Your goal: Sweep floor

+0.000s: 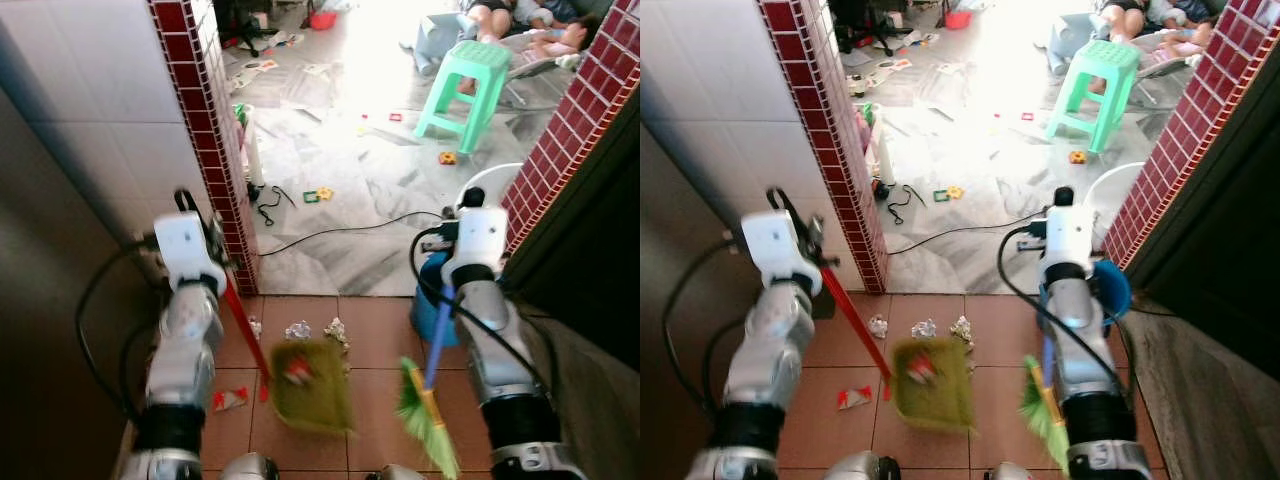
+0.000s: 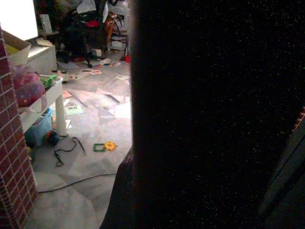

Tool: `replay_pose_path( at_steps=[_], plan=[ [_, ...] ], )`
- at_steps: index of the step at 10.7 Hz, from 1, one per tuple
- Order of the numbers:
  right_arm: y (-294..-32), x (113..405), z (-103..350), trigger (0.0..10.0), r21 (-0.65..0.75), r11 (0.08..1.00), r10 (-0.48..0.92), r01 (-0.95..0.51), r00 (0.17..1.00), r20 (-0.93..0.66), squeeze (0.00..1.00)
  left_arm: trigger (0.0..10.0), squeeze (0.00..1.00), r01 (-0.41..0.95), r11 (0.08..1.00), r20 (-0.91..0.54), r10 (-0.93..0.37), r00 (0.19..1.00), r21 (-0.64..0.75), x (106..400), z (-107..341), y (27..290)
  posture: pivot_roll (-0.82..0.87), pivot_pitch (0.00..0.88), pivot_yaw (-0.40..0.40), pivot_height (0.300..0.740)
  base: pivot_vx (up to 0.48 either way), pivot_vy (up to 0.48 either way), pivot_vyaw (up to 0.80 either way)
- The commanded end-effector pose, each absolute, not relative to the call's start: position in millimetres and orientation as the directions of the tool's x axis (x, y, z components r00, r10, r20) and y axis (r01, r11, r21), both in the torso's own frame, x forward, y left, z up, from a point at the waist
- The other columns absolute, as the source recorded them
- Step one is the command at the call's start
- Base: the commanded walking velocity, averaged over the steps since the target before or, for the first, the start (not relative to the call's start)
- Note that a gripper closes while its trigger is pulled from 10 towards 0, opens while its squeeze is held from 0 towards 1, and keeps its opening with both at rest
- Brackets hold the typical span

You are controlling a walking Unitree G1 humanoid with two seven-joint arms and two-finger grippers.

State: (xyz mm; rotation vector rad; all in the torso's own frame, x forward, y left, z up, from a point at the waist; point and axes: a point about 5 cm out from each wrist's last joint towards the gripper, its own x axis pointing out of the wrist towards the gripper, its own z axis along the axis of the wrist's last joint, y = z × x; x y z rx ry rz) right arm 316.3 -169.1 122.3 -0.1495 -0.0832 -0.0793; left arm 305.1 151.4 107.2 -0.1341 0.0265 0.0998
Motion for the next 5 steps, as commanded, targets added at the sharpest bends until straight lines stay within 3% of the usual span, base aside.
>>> replay_pose_path(
  at_steps=[1,2,5],
  plan=[
    [-170.4,316.2,127.2,10.0,-0.133,0.986,-0.089,0.103,0.990,0.109,0.00,10.0,0.00,-0.067,0.986,0.024,0.071,0.997,-0.150,307.1,123.7,147.6,-0.07,0.000,0.025,0.740,0.000,-0.247,-0.71],
    [-171.5,315.9,126.6,10.0,-0.128,0.986,-0.096,0.109,0.990,0.106,0.00,10.0,0.00,-0.057,0.987,0.023,0.061,0.998,-0.151,305.9,124.6,146.0,-0.07,0.000,0.026,0.740,0.000,-0.296,-0.52],
    [-173.3,317.2,126.8,10.0,-0.114,0.986,-0.110,0.121,0.989,0.101,0.00,10.0,0.00,-0.033,0.985,0.024,0.038,0.999,-0.168,308.9,130.3,140.6,-0.08,0.000,0.028,0.740,0.000,-0.386,0.00]
  ],
)
